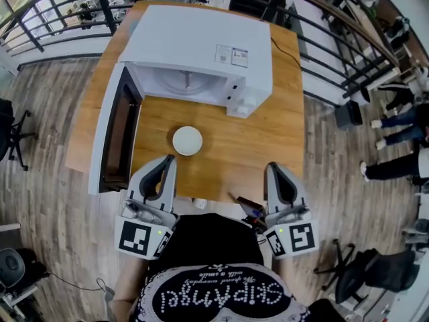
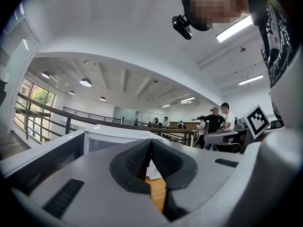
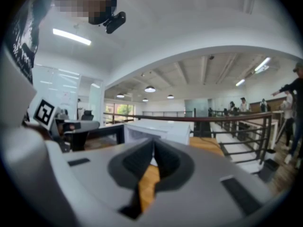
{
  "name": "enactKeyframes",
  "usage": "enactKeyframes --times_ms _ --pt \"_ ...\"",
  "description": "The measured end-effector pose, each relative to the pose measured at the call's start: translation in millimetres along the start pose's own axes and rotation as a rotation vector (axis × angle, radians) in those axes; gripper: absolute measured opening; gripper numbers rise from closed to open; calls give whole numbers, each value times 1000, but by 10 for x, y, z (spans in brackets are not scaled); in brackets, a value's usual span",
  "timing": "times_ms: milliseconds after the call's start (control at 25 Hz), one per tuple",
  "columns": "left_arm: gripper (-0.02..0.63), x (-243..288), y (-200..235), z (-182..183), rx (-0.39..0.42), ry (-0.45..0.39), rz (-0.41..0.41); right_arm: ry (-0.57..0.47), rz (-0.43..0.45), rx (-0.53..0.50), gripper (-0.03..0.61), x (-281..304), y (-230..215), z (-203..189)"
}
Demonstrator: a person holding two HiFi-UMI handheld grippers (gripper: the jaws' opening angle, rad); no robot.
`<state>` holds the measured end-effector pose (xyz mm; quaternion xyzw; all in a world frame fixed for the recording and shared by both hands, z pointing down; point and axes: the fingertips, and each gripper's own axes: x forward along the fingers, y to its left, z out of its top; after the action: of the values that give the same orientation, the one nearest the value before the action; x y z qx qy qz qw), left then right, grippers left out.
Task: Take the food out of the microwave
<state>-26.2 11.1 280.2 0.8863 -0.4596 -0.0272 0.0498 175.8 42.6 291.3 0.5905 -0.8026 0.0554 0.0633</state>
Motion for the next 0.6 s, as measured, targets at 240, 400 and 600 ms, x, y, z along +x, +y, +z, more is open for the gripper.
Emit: enactKeyframes --times_ms 240,400,600 --pt "32 -14 49 2 -2 11 11 12 -5 -18 32 11 -15 -21" --pt "32 -27 65 12 4 10 12 16 -17 -28 32 13 -44 -24" --pt "32 -52 62 24 -5 8 19 15 -30 -31 32 1 -92 -10"
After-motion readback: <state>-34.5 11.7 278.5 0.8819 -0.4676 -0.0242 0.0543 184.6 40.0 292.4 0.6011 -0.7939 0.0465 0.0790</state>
